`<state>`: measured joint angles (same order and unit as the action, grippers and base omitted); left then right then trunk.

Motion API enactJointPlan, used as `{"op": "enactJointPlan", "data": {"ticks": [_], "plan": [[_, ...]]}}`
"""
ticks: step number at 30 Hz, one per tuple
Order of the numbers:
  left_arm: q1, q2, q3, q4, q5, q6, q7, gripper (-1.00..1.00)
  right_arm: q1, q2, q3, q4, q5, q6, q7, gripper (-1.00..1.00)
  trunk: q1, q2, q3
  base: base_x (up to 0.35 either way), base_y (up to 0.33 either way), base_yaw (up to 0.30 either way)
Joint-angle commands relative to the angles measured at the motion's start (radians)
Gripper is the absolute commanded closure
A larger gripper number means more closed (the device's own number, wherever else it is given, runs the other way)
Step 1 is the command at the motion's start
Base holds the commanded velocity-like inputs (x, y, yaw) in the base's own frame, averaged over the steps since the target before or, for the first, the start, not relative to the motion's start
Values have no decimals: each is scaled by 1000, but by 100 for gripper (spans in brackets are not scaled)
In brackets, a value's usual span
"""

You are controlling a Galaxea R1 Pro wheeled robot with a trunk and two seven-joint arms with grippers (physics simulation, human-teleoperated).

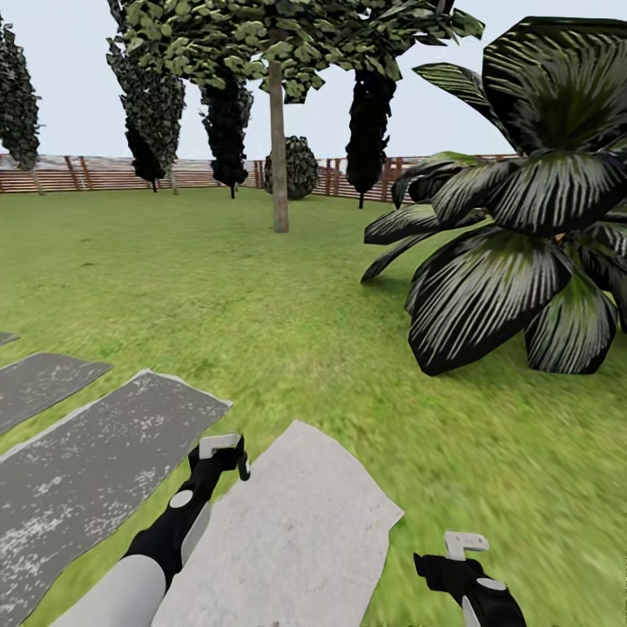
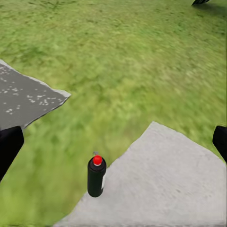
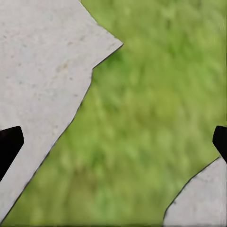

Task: In the garden, pick up the pesticide atomizer on the floor and spray pesticide onto both trees until each tree trunk is fully covered.

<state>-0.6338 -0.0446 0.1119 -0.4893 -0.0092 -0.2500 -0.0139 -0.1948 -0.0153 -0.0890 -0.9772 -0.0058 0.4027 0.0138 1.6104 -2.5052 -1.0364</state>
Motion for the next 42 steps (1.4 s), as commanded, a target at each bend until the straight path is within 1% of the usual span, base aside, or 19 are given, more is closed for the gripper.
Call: {"op": "enactJointPlan", "data": {"ticks": [1, 17, 19, 22, 25, 40, 42], "plan": [[0, 0, 0, 0, 0, 0, 0, -100, 0, 0, 0, 0, 0, 0, 0, -100, 0, 0, -6, 0, 0, 0], [0, 1, -5, -1, -6, 1, 4, -100, 0, 1, 0, 2, 1, 0, 0, -100, 8, -4, -93, 0, 0, 0], [0, 1, -6, -1, -16, 1, 5, -100, 0, 1, 0, 2, 1, 0, 0, -100, 9, -5, -104, 0, 0, 0], [0, 2, -9, 0, -48, 1, 7, -100, 0, 1, 0, 2, 1, 0, 0, -100, 10, -5, -120, 0, 0, 0], [0, 2, -9, 0, -61, 0, 8, -100, 0, 1, 0, 2, 1, 0, 0, -100, 11, -6, -136, 0, 0, 0], [0, 2, -9, 0, -64, 0, 7, -100, 0, 0, 0, 1, 1, 0, 0, -100, 18, -9, -218, 0, 0, 0], [0, 2, -9, 0, -64, -1, 6, -100, 0, 0, 0, 0, 2, 0, 0, -100, 18, -9, -220, 0, 0, 0]]}}
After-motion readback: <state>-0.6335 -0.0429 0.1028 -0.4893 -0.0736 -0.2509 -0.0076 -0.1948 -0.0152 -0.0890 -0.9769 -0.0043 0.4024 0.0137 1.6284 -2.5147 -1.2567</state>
